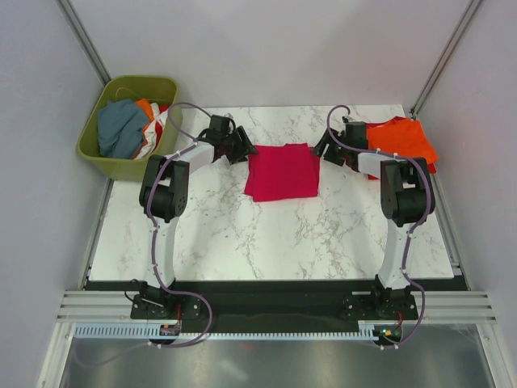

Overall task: Fold and stack the t-shirts
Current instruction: Neatly place the folded tshirt to the corner

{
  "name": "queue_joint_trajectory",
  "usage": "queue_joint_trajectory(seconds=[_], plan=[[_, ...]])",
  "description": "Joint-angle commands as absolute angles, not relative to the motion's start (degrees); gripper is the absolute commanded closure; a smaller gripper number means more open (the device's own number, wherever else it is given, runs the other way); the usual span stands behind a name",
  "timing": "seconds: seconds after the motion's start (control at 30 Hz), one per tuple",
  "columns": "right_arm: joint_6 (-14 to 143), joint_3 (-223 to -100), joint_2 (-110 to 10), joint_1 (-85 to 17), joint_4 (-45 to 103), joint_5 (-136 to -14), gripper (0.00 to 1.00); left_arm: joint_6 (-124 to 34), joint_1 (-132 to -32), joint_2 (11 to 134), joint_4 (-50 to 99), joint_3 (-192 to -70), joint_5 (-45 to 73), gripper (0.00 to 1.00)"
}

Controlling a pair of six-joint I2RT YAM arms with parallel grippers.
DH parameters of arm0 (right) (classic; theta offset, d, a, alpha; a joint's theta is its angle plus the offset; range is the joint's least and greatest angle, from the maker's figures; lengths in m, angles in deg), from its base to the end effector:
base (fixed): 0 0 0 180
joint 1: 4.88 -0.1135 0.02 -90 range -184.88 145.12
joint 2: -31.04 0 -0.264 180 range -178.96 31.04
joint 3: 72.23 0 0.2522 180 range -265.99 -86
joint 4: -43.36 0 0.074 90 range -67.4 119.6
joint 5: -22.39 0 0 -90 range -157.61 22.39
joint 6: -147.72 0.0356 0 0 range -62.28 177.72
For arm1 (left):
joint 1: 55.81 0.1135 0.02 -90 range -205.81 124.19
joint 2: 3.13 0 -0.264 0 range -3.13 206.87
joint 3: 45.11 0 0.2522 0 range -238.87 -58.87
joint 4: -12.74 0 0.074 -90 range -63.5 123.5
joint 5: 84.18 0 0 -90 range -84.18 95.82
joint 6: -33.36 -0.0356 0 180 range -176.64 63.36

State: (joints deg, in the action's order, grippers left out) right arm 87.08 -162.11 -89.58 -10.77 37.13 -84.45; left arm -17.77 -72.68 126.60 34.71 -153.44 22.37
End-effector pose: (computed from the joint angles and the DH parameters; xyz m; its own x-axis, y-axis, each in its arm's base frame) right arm 0.4541 0.0572 0.1468 -0.6824 0.4014 -0.6109 0.0070 0.8393 0.5436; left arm 0.4776 -0.1554 0.1503 -0.8106 -0.3828 -0.4432 -0.0415 0.7925 -0.6085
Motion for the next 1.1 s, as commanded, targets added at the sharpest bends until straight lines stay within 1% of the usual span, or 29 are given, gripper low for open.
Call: queue_joint_trajectory(seconds=[0.0, 0.23, 0.53, 0.6, 0.67, 0.7, 0.77, 0.8, 0.87, 0.9, 0.93, 1.0, 1.03, 1.07], plan=[[86.0, -163.7, -90.2, -10.6, 35.3, -84.9, 0.3, -20.6, -73.0, 127.2, 37.5, -154.8, 20.9, 0.37], [86.5, -166.8, -94.4, -11.1, 33.6, -88.3, 0.33, -20.4, -73.2, 128.6, 38.4, -156.4, 21.6, 0.37], [85.7, -170.2, -97.1, -13.2, 30.5, -88.6, 0.37, -20.3, -73.5, 129.5, 39.1, -157.7, 22.0, 0.38], [85.5, -171.1, -97.6, -13.7, 30.1, -88.5, 0.38, -20.3, -73.6, 129.8, 39.2, -158.0, 21.9, 0.4], [85.6, -171.9, -98.0, -13.9, 29.9, -88.3, 0.42, -20.1, -73.5, 130.1, 39.2, -158.5, 22.2, 0.42], [85.8, -172.2, -98.2, -14.0, 29.8, -88.4, 0.43, -20.0, -73.6, 130.5, 39.3, -158.8, 22.3, 0.45], [86.0, -173.0, -98.4, -14.1, 29.8, -88.6, 0.5, -19.6, -73.6, 130.9, 39.4, -159.6, 22.9, 0.48], [86.3, -173.4, -98.6, -14.5, 29.8, -88.8, 0.53, -19.6, -73.7, 131.2, 39.4, -160.0, 23.0, 0.55], [86.5, -174.6, -99.0, -15.0, 29.8, -88.9, 0.63, -19.3, -73.7, 131.6, 39.4, -160.8, 23.3, 0.64], [86.7, -175.0, -99.0, -15.6, 29.9, -88.9, 0.67, -19.2, -73.8, 131.6, 39.4, -161.0, 23.2, 0.77], [87.1, -175.7, -99.0, -15.9, 30.1, -88.9, 0.79, -19.1, -74.0, 131.7, 39.2, -161.2, 23.1, 0.84], [87.5, -176.1, -98.6, -16.3, 30.5, -89.0, 0.92, -18.9, -74.1, 131.7, 39.2, -161.4, 23.0, 0.98], [88.2, -175.6, -98.3, -16.3, 31.7, -89.1, 1.0, -18.7, -74.2, 131.5, 39.1, -161.4, 23.0, 0.98], [88.3, -175.1, -97.4, -16.3, 32.3, -88.9, 1.0, -18.7, -74.3, 131.2, 39.0, -161.4, 22.7, 0.98]])
